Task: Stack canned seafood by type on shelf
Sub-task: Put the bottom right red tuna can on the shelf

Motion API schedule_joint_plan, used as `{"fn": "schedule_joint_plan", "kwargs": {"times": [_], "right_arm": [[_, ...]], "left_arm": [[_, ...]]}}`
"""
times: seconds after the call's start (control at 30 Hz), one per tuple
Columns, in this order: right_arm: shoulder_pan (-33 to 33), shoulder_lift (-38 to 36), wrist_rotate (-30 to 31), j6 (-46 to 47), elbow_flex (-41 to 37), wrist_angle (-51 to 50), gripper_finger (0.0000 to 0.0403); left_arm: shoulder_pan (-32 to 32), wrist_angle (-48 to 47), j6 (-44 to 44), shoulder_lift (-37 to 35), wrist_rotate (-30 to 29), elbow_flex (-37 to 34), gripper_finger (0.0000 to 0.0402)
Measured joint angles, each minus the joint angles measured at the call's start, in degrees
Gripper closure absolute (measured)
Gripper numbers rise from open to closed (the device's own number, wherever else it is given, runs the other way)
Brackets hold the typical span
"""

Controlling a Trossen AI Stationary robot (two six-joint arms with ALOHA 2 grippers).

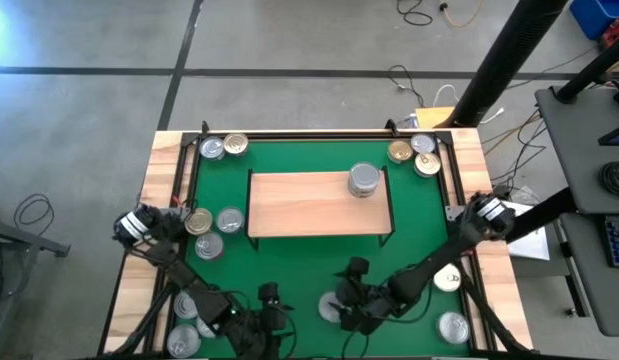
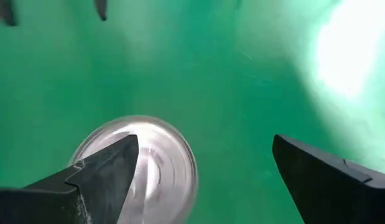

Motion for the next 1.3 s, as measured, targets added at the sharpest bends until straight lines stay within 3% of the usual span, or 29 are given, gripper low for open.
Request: {"fn": "schedule_joint_plan", "kwargs": {"times": [0.13, 0.23, 0.47, 0.63, 1.3], "right_arm": [[1.91, -2.49, -2.07, 5.3, 2.69, -19.22, 0.0039], [3.54, -2.86, -2.86, 9.62, 2.34, -25.47, 0.0039], [5.58, -1.06, -2.04, 18.59, 0.02, -19.9, 0.0039], [5.66, 2.71, -1.48, 14.82, 0.02, -13.46, 0.0039], [4.99, 3.39, 0.42, 11.18, 0.04, -12.36, 0.0039]], "left_arm": [[-0.9, 0.1, -4.62, 0.61, 0.0, -0.93, 0.0137], [-1.22, 2.48, -4.9, 2.03, -1.39, -0.97, 0.0137], [-0.33, 12.13, -3.8, 7.91, -2.78, -0.97, 0.0137], [0.72, 15.01, -2.52, 11.42, -3.16, -0.75, 0.0137], [2.29, 15.06, 0.02, 13.05, -3.0, -0.2, 0.015]]}}
